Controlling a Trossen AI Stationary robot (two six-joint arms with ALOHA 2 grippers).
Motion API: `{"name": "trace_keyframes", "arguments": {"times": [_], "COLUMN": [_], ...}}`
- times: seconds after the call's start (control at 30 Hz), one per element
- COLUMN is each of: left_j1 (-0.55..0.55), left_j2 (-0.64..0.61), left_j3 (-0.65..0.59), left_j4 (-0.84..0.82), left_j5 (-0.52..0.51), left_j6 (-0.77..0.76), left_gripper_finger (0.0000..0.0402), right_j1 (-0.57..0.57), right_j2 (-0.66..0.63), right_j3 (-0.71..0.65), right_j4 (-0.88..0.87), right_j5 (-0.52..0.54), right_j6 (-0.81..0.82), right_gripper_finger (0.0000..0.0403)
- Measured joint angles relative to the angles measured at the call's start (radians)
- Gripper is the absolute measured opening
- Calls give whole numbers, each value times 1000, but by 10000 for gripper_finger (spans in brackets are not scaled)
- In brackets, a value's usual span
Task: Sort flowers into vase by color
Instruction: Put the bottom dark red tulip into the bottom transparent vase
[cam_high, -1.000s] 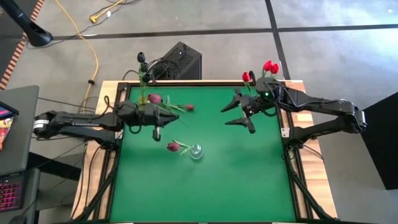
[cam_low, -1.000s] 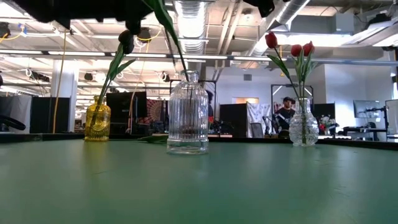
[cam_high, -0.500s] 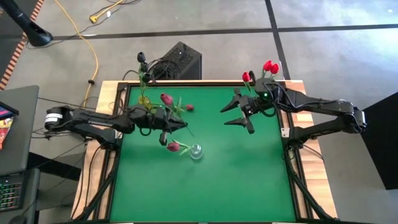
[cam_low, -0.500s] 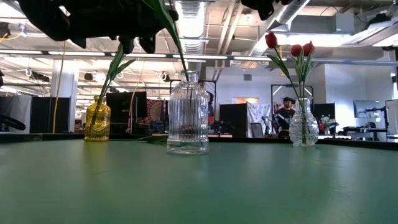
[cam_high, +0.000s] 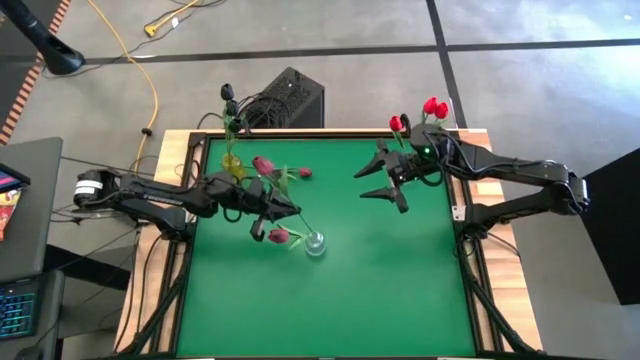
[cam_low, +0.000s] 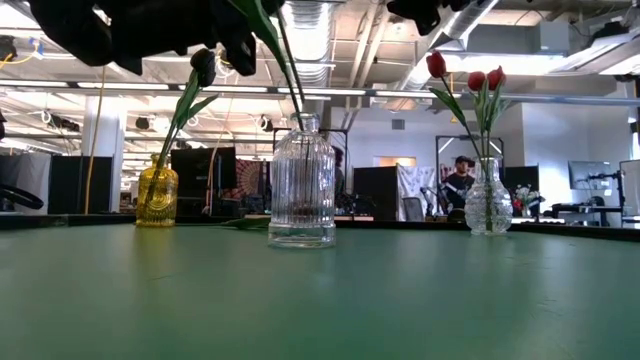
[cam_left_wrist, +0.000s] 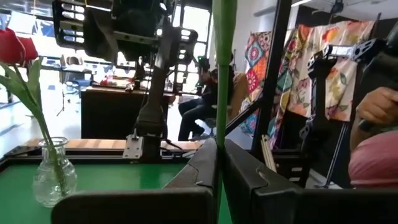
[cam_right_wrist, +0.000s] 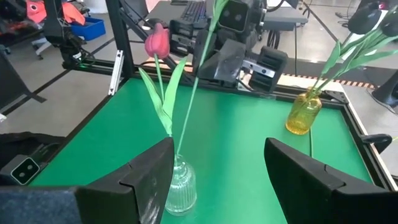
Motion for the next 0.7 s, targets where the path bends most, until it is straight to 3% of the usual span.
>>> {"name": "trace_keyframes", "arguments": {"times": [0.7], "left_j1": [-12], "left_j2": [84], "left_j3": [1], "left_j4": [-26], "left_j5": [-11], "left_j6": [-12], "left_gripper_finger": [0], "right_j1": [1], "right_j2": [0], "right_j3": [0], "right_j4": [-1], "right_j5": [0], "right_j6": [5], "right_gripper_finger": [276]}}
